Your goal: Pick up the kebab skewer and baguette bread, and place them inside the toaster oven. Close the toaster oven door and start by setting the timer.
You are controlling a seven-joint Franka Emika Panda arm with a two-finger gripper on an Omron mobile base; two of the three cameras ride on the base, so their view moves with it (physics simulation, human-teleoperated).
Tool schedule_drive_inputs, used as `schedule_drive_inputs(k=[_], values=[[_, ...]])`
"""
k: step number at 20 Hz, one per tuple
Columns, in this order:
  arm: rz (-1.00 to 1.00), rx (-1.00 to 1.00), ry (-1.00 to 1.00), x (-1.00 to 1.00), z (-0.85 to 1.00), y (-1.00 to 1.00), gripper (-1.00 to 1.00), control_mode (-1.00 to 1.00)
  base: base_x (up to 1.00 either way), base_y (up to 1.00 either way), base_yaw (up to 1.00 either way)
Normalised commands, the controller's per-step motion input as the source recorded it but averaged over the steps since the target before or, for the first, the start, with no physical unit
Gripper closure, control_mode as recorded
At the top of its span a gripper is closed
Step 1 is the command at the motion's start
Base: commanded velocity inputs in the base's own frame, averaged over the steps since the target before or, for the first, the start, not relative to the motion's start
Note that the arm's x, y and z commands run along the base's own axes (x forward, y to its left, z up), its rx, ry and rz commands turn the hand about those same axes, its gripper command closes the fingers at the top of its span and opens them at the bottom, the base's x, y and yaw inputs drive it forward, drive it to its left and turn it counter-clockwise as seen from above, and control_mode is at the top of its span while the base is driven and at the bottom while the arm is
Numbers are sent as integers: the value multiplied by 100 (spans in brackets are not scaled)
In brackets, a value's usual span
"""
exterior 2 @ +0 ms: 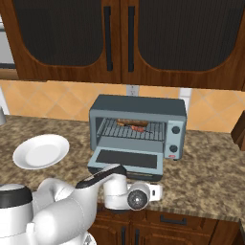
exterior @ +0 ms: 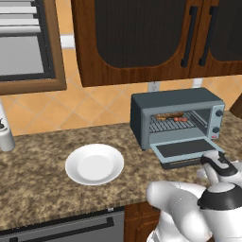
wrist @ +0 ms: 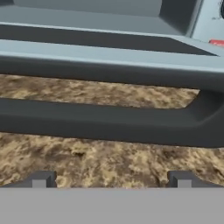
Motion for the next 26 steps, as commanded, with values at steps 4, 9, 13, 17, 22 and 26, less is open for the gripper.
schedule_drive_inputs(k=[4,9,13,17,22,26], values=[[1,0,0,20,-1,0,-100,-100,0,0,0],[1,0,0,6,-21,0,-100,-100,0,0,0],[0,6,0,9,-17,0,-100,-100,0,0,0],[0,8,0,20,-6,0,-100,-100,0,0,0],[0,1,-3,14,-7,7,-100,-100,0,0,0],[0,0,-6,8,2,15,-100,-100,0,0,0]])
